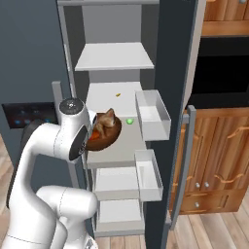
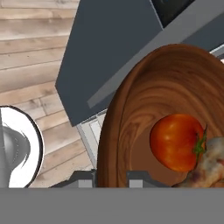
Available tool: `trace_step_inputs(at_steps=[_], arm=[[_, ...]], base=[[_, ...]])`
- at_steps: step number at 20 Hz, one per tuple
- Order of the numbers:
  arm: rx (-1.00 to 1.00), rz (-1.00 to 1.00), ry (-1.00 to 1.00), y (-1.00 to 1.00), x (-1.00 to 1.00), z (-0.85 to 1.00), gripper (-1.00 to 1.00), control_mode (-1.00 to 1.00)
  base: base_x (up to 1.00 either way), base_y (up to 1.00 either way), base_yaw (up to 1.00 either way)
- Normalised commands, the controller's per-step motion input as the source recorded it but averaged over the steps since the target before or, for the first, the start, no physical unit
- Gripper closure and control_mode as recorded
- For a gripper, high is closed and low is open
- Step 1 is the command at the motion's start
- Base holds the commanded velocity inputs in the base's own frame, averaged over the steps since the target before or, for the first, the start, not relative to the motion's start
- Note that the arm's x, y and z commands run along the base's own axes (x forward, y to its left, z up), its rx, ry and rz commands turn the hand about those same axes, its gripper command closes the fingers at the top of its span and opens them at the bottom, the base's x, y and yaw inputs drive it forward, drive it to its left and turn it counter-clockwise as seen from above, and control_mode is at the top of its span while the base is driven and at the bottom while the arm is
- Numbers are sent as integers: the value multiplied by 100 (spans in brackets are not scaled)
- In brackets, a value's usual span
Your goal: Pick the chicken drumstick and tomato from their plates and place them in the bowl. Then put the bowl in the fridge.
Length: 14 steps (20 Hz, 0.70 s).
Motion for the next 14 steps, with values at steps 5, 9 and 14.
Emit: trace_step_inputs(at_steps=[5, 9, 14], arm=[[5, 0, -13, -1, 0, 26, 100, -100], [3, 0, -16, 0, 1, 20, 100, -100], [0, 0, -16, 0, 7, 18, 100, -100]], base=[[0, 0, 0], [0, 0, 0], [0, 0, 0]])
